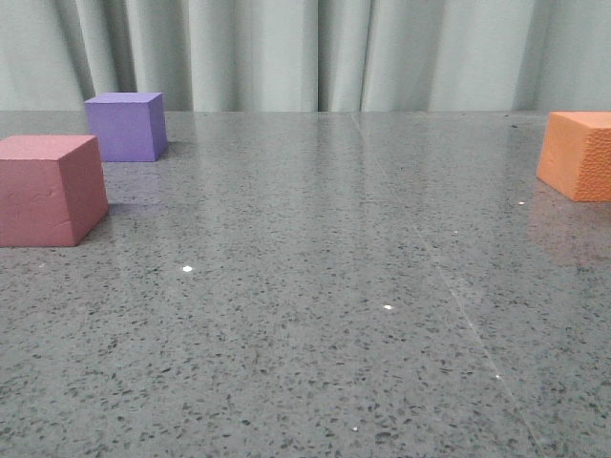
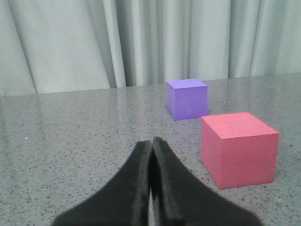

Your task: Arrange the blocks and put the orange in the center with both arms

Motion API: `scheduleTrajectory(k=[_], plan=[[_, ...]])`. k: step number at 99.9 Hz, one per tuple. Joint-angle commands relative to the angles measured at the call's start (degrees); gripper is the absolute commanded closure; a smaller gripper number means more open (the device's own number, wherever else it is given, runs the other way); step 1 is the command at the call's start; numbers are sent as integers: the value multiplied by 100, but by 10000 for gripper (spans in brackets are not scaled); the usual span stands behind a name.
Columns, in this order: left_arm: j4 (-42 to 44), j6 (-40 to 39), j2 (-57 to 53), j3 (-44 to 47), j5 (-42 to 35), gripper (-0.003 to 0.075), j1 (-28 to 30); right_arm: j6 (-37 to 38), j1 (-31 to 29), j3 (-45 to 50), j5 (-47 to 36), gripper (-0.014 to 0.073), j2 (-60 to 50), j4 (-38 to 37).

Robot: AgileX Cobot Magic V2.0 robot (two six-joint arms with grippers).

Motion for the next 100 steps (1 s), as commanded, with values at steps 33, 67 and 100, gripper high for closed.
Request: scheduleTrajectory(k=[33,67,100], plan=[[-38,-49,-186,323,-435,739,18,-125,-33,-1121,-370,-38,1386,-11],[-38,-49,-186,323,-435,739,18,-129,-33,-1121,-422,-38,1931,-11],[-38,-49,-186,323,-435,739,18,-129,-33,-1121,-342,2,2423,-11]])
